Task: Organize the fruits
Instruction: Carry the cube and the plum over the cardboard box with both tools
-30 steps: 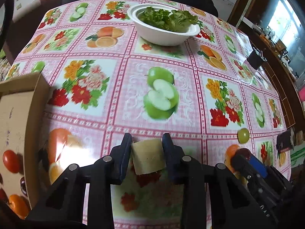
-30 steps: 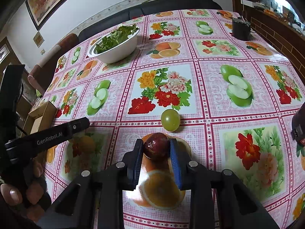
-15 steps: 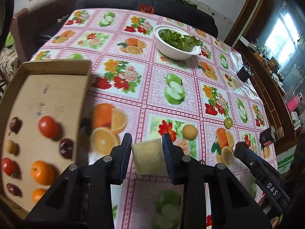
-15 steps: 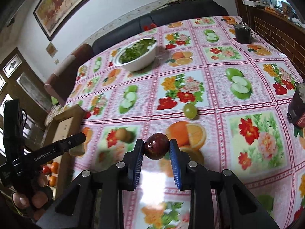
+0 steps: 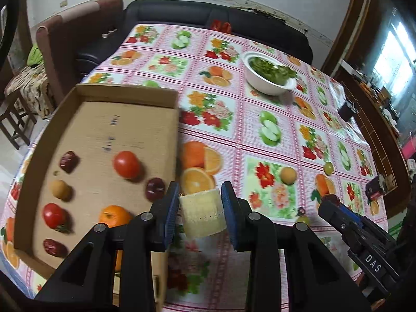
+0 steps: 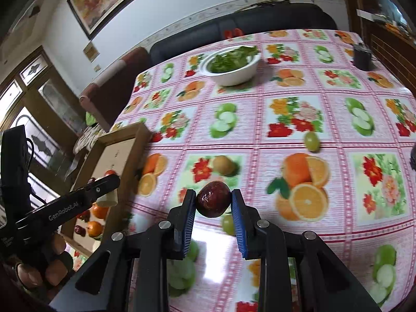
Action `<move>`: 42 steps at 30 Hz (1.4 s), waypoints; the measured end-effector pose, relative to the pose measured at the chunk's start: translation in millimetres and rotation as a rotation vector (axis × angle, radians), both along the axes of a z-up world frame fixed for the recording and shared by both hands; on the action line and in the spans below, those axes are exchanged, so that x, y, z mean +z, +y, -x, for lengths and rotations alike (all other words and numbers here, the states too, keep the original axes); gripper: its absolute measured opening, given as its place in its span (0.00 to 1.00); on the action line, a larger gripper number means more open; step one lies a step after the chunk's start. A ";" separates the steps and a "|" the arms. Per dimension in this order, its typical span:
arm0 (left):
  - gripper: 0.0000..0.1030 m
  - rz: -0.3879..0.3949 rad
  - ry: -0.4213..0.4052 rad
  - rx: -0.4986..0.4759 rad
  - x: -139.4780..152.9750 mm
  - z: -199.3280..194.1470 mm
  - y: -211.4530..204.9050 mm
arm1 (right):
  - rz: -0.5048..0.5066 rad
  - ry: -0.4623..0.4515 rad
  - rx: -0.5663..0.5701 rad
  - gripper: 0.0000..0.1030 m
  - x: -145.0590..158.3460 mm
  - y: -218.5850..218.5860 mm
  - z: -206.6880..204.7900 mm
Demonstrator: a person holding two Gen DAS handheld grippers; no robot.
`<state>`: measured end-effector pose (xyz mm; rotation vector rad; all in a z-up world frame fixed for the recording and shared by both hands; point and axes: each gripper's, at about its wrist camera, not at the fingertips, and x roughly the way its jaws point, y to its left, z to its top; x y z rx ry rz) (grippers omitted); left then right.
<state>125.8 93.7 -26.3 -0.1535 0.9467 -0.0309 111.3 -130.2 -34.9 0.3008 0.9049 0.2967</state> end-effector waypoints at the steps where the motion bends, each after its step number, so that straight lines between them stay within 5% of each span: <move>1: 0.29 -0.001 -0.002 0.006 0.4 0.2 4.0 | 0.001 -0.002 0.007 0.27 0.4 3.7 -0.7; 42: 0.30 -0.034 0.031 0.233 -7.9 -43.4 132.8 | -0.021 -0.016 0.307 0.27 11.3 173.8 -65.2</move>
